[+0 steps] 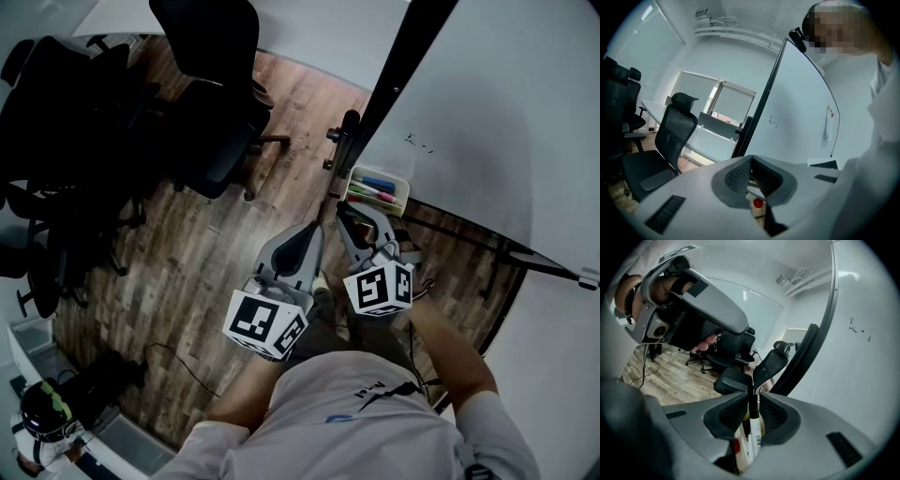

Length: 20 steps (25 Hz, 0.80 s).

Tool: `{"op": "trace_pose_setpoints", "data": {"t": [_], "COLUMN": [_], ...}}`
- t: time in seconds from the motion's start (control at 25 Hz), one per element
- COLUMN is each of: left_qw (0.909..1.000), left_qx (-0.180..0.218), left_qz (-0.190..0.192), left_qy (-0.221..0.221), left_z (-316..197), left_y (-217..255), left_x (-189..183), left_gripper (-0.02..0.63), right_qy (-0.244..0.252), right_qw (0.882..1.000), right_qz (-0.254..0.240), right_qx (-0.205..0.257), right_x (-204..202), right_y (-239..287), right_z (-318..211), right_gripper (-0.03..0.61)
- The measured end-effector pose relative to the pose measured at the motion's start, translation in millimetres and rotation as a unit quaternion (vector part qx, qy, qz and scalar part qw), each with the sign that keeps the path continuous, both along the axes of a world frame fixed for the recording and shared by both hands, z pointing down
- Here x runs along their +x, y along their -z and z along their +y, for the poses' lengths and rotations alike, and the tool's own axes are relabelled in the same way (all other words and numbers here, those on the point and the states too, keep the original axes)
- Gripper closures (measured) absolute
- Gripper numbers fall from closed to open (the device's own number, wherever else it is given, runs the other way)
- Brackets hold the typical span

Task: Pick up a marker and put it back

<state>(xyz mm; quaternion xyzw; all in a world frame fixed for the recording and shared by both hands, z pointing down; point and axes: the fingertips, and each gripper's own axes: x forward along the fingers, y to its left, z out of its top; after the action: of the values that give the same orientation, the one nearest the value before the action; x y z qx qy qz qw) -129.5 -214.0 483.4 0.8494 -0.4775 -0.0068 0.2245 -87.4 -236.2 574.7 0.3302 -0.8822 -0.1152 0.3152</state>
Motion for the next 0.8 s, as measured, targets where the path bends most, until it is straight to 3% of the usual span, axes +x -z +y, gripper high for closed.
{"op": "trace_pose_setpoints", "data": {"t": [0.4,0.8], "left_qw": [1.0,0.9997], "left_qx": [0.006,0.021], "left_qz": [-0.003,-0.011], "left_qy": [0.001,0.004], "left_z": [1,8], "left_y": [2,16], "left_x": [2,17], "left_gripper": [0.603,0.603], "right_qy": [0.005,0.003], "right_qw": [1.0,0.998], "right_qz": [-0.017,-0.067], "right_qx": [0.003,-0.01], "right_x": [-4,4], "right_y": [17,54], "right_z": [5,17], "right_gripper": [0.508,0.508]}}
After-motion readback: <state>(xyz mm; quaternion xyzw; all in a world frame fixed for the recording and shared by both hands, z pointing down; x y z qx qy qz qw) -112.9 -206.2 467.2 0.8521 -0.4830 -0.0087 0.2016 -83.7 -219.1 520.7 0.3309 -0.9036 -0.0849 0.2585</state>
